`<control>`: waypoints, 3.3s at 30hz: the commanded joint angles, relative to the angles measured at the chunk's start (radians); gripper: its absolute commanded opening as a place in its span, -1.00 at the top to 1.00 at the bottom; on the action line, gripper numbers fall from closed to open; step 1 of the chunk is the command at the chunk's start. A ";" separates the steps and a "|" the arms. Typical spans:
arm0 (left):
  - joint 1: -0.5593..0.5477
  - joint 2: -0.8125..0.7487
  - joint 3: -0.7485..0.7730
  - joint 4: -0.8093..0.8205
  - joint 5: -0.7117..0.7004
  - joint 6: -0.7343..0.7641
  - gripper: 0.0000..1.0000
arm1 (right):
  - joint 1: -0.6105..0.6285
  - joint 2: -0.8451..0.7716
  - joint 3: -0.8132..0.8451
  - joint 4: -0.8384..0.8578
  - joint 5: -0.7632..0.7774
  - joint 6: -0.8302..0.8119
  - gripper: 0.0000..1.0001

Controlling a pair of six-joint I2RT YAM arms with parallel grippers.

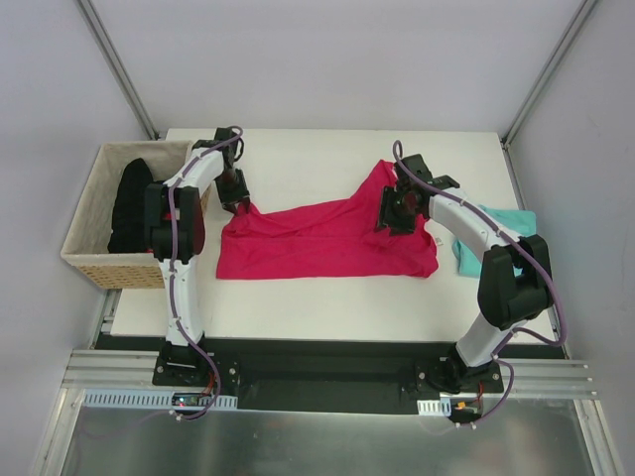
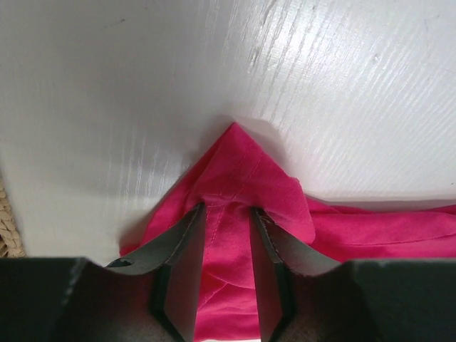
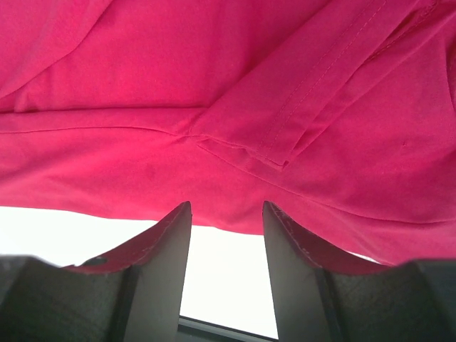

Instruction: Fold and stack the t-shirts

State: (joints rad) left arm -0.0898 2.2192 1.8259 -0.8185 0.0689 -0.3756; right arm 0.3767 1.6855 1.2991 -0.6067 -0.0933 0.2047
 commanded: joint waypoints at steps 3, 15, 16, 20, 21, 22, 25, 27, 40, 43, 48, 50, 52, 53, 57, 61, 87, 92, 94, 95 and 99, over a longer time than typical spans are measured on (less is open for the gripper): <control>0.012 0.016 0.036 -0.027 -0.007 -0.017 0.73 | -0.009 -0.053 0.031 -0.045 0.017 -0.010 0.05; 0.015 0.007 0.084 -0.027 -0.018 -0.020 1.00 | -0.010 -0.055 0.035 -0.045 0.020 -0.001 0.05; 0.016 -0.001 0.085 -0.025 -0.027 -0.020 1.00 | -0.012 -0.053 0.034 -0.041 0.018 0.002 0.05; 0.025 -0.013 0.099 -0.027 -0.037 -0.025 1.00 | -0.012 -0.049 0.032 -0.028 0.009 0.012 0.05; 0.030 -0.015 0.108 -0.027 -0.038 -0.023 1.00 | -0.012 -0.047 0.032 -0.027 0.004 0.012 0.05; 0.032 -0.015 0.111 -0.027 -0.038 -0.023 1.00 | -0.012 -0.044 0.032 -0.025 0.003 0.015 0.05; 0.042 -0.019 0.115 -0.027 -0.046 -0.025 1.00 | -0.012 -0.046 0.035 -0.024 0.000 0.016 0.06; 0.048 -0.023 0.113 -0.025 -0.054 -0.029 1.00 | -0.012 -0.047 0.037 -0.024 0.003 0.013 0.06; 0.068 0.010 0.200 -0.027 -0.024 -0.013 1.00 | -0.012 -0.040 0.048 -0.030 0.003 0.016 0.06; 0.068 0.022 0.210 -0.027 -0.017 -0.005 1.00 | -0.012 -0.038 0.048 -0.027 0.003 0.016 0.06; 0.070 0.039 0.220 -0.025 -0.015 -0.002 1.00 | -0.012 -0.037 0.049 -0.027 0.003 0.016 0.06; 0.068 0.042 0.222 -0.027 -0.014 -0.002 1.00 | -0.012 -0.037 0.049 -0.027 0.003 0.015 0.07; 0.068 0.043 0.220 -0.027 -0.015 -0.003 1.00 | -0.010 -0.038 0.049 -0.027 0.003 0.013 0.06; 0.068 0.043 0.217 -0.027 -0.017 -0.005 1.00 | -0.012 -0.037 0.049 -0.028 0.003 0.012 0.06; 0.070 0.045 0.216 -0.028 -0.023 -0.005 1.00 | -0.010 -0.035 0.049 -0.030 0.004 0.013 0.06; 0.071 0.042 0.213 -0.027 -0.027 -0.005 0.63 | -0.012 -0.037 0.052 -0.034 0.009 0.009 0.06; -0.037 -0.367 -0.229 0.005 -0.041 -0.005 1.00 | -0.025 -0.084 -0.153 0.148 0.000 0.099 0.98; -0.103 -0.431 -0.417 0.039 -0.063 -0.032 1.00 | -0.032 -0.076 -0.259 0.205 -0.029 0.121 0.98; -0.116 -0.469 -0.471 0.073 -0.058 -0.043 1.00 | -0.038 -0.076 -0.283 0.226 -0.036 0.122 0.98; -0.117 -0.480 -0.517 0.084 -0.055 -0.052 1.00 | -0.041 -0.078 -0.302 0.231 -0.037 0.122 0.98; -0.119 -0.507 -0.570 0.102 -0.055 -0.057 1.00 | -0.056 -0.076 -0.327 0.248 -0.039 0.108 0.98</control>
State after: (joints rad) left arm -0.2157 1.7859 1.2942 -0.7483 0.0399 -0.4065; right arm 0.3416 1.6333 0.9867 -0.4141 -0.1131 0.3054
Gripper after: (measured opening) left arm 0.003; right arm 0.015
